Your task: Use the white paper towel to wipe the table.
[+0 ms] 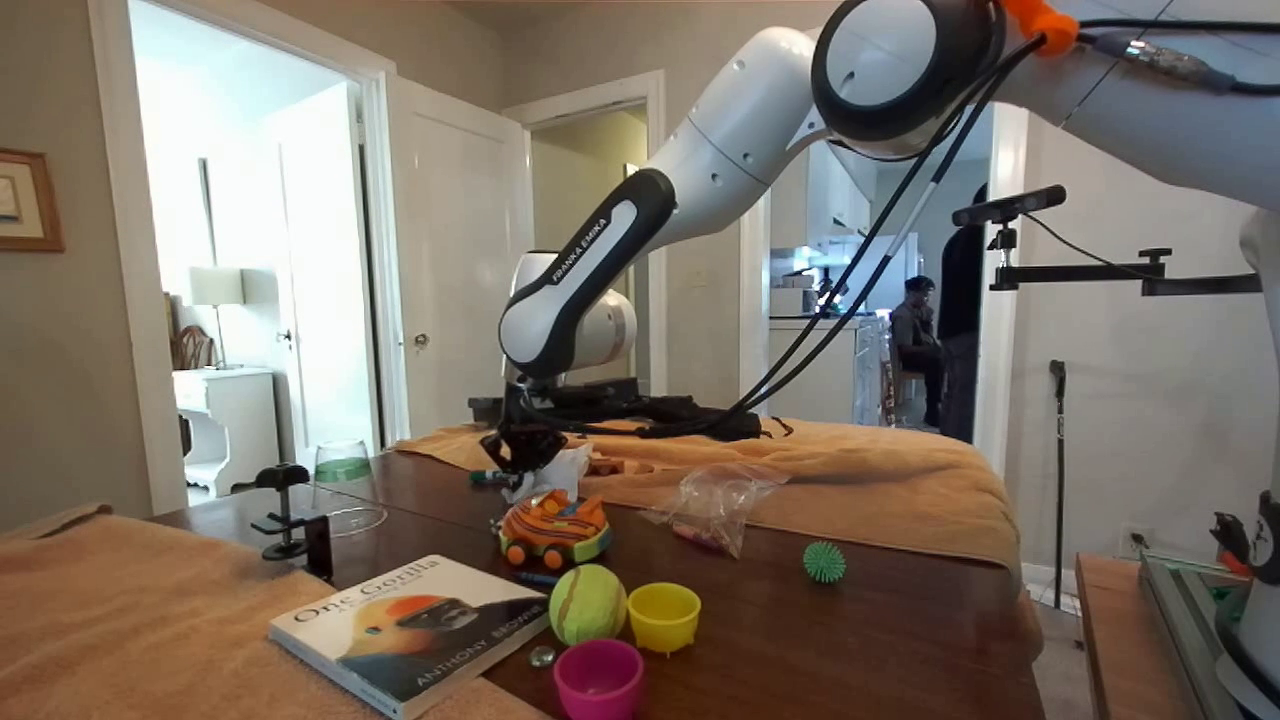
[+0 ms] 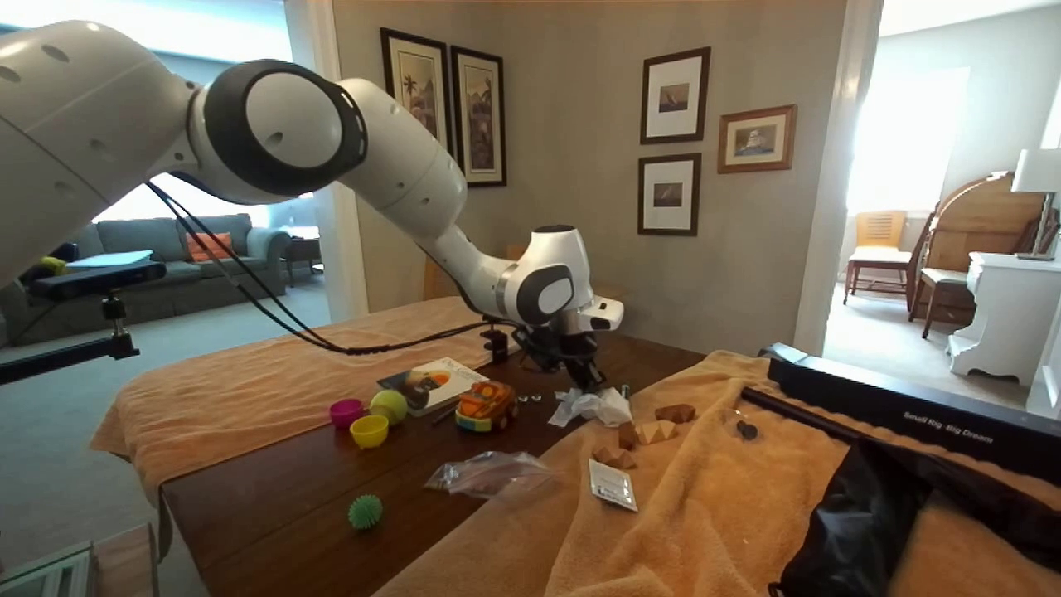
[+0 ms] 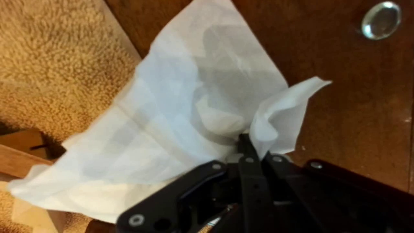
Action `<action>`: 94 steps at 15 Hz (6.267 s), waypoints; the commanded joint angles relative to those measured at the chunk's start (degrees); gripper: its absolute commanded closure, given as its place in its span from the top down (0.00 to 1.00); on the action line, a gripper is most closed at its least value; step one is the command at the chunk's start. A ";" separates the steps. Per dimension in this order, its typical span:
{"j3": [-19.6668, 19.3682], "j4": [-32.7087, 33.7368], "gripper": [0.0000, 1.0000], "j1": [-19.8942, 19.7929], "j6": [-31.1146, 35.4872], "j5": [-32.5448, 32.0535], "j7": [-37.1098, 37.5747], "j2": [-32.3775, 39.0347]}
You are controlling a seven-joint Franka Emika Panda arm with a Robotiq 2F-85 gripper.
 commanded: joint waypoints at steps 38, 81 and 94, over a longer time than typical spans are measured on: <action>3.58 -0.92 0.00 1.30 -5.53 -0.93 3.26 -0.81; 13.82 -59.27 0.00 -1.07 3.85 7.03 -10.78 -41.97; 14.38 -59.30 0.33 -4.46 10.49 5.60 -16.78 -35.49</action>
